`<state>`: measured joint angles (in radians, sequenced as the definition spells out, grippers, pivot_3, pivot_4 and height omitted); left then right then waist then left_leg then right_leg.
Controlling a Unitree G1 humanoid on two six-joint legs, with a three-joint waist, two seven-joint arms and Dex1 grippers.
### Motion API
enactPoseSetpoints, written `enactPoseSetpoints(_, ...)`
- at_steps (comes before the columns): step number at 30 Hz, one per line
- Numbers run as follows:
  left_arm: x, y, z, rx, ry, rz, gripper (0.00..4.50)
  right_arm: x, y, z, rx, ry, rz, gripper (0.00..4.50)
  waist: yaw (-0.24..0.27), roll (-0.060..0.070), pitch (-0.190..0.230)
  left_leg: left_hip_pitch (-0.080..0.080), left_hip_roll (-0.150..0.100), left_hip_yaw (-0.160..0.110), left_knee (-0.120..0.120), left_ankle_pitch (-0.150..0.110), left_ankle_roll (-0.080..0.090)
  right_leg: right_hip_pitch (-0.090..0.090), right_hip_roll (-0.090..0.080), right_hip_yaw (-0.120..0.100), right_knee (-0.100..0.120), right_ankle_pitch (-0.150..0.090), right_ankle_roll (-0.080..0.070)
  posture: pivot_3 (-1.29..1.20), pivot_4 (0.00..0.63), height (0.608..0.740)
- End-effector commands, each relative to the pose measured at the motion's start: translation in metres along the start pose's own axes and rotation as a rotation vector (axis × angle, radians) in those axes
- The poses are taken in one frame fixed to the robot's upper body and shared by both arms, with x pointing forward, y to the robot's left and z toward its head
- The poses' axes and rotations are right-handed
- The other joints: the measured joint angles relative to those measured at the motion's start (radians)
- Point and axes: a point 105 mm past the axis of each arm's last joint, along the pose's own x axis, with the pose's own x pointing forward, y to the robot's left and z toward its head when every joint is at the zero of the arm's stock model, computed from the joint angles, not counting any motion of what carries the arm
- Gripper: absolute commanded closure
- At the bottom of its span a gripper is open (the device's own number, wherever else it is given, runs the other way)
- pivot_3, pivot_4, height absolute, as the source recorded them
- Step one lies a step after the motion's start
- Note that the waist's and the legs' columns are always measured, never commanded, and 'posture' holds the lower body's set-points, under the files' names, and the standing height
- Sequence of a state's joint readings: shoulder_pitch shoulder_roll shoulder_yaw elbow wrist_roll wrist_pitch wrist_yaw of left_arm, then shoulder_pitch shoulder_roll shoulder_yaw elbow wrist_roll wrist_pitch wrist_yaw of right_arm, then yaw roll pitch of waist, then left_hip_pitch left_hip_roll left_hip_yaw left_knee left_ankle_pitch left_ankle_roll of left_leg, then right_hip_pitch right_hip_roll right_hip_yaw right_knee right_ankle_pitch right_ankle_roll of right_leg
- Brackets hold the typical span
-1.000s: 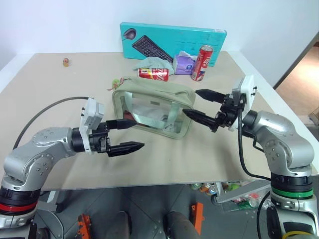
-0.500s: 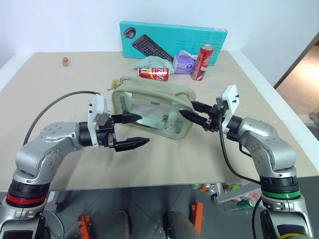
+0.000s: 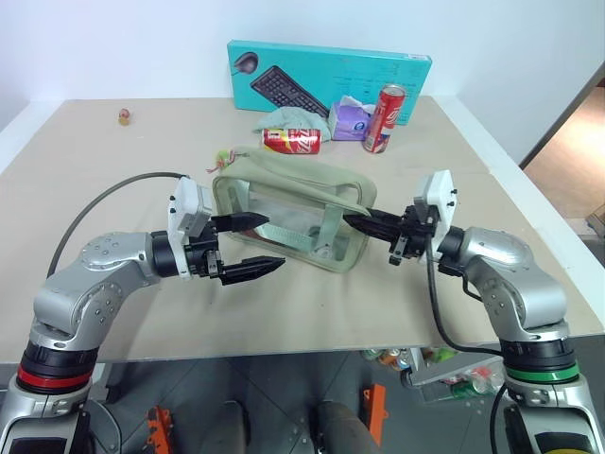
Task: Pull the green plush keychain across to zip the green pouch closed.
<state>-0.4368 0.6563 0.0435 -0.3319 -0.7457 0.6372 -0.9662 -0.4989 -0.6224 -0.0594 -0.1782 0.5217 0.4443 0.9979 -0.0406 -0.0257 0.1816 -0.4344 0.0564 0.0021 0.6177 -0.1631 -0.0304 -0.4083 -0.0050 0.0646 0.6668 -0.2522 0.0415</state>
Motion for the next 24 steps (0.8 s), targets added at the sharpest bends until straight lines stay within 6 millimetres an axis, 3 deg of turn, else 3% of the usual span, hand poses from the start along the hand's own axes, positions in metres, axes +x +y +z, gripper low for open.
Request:
enactPoseSetpoints(1,-0.003,0.001,0.008,0.035,-0.015,0.010,0.00,-0.015,-0.008,0.032,-0.112,-0.062,0.062,4.48,0.000,0.000,0.000,0.000,0.000,0.000,0.000,0.000,0.000,0.000,0.000,0.000,0.000,0.000,0.000,0.00,0.150,0.740)
enactPoseSetpoints(5,-0.003,0.002,0.009,0.038,-0.014,0.006,0.00,-0.026,-0.031,0.024,-0.163,-0.003,0.080,4.48,0.000,0.000,0.000,0.001,0.000,0.000,0.000,0.000,0.000,0.001,0.000,0.000,0.000,0.000,0.000,0.00,0.150,0.740)
enactPoseSetpoints(9,-0.005,0.002,0.008,0.038,-0.005,0.012,0.00,-0.027,-0.039,0.016,-0.163,0.026,0.098,4.48,-0.001,0.000,0.000,0.001,0.000,0.000,0.000,0.000,0.000,0.001,0.000,0.000,0.000,0.000,0.000,0.00,0.150,0.740)
enactPoseSetpoints(16,-0.009,0.001,0.013,0.049,-0.018,0.042,0.00,-0.022,-0.032,0.013,-0.169,0.003,0.086,4.48,-0.002,0.000,0.000,0.001,0.000,0.000,0.000,0.000,0.000,0.000,0.000,0.000,0.000,0.000,0.000,0.00,0.150,0.740)
enactPoseSetpoints(24,-0.022,0.003,0.044,-0.010,-0.126,0.121,0.00,-0.029,-0.003,0.011,-0.136,0.024,0.120,4.48,-0.003,0.000,0.000,0.002,0.001,0.000,0.000,0.000,0.000,0.001,0.000,0.000,0.000,0.000,0.000,0.00,0.150,0.740)
